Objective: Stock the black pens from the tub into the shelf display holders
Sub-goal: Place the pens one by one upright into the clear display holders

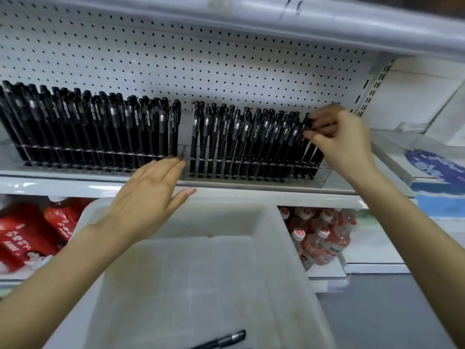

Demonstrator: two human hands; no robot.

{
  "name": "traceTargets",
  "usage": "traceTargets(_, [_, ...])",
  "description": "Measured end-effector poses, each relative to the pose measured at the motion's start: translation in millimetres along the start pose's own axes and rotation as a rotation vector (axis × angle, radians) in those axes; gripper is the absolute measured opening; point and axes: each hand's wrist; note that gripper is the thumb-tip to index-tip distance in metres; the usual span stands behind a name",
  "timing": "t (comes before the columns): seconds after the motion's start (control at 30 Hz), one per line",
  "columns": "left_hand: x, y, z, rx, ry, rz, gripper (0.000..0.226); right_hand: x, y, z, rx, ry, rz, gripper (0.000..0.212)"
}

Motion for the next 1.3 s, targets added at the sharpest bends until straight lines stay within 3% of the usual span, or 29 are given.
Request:
traceTargets(0.13, [6.8, 0.6, -10.4, 0.061, -0.053, -0.063, 0.075, 12.7, -18.5, -19.7, 0.095, 0.108, 0.046, 0.019])
traceTargets(0.17, [6.4, -1.5, -11.7, 0.065, -0.066, -0.067, 0.074, 11.0, -24.7, -30.7, 0.132, 0.094, 0.051, 0.010])
traceTargets(0.23, [4.3, -3.0, -18.5, 0.082, -0.086, -0.046, 0.075, -1.2, -38.6, -57.3, 0.162, 0.003, 0.075, 0.017])
traceTargets(0.3, [-1.3, -7.1, -28.9, 0.102, -0.106, -0.035, 0.072, -18.5, -47.1, -83.9, 0.161, -0.202, 0.244, 0.015])
traceTargets(0.37, [-1.0, -9.4, -42.3, 0.143, -0.123, -0.028, 0.069, -38.0, -58.5, -113.7, 0.156, -0.538, 0.326, 0.011])
traceTargets(0.47, [12.1, -7.5, -67.4, 0.197, -0.153, -0.006, 0.071, -73.4, -64.7, -160.5, 0.155, -1.026, 0.212, 0.013])
traceTargets(0.57, [24.6, -4.1, -103.7, 0.226, -0.149, 0.005, 0.081, -101.6, -52.1, -194.4, 0.236, -1.224, 0.028, 0.016])
traceTargets(0.7, [25.0, -1.7, -143.0, 0.293, -0.152, -0.046, 0.096, -109.3, -37.7, -207.0, 0.221, -1.260, -0.099, 0.021])
traceTargets(0.9, [16.2, -4.2, -151.1, 0.323, -0.140, -0.094, 0.094, -104.7, -27.2, -207.0, 0.238, -1.307, -0.121, 0.021])
traceTargets(1.1, [21.8, -3.1, -149.0, 0.310, -0.249, 0.001, 0.080, -90.8, -34.8, -214.1, 0.692, -1.211, -0.369, 0.015])
traceTargets(1.3, [38.0, 15.6, -140.2, 0.258, -0.142, -0.113, 0.077, -87.9, -37.3, -207.8, 0.613, -1.168, -0.392, 0.016])
Point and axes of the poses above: each hand's wrist, its own z-axis towards the middle knuckle, its own x-axis out of the back of the hand, y = z × x, and after that the axes turned 2 degrees about -x, right-handed
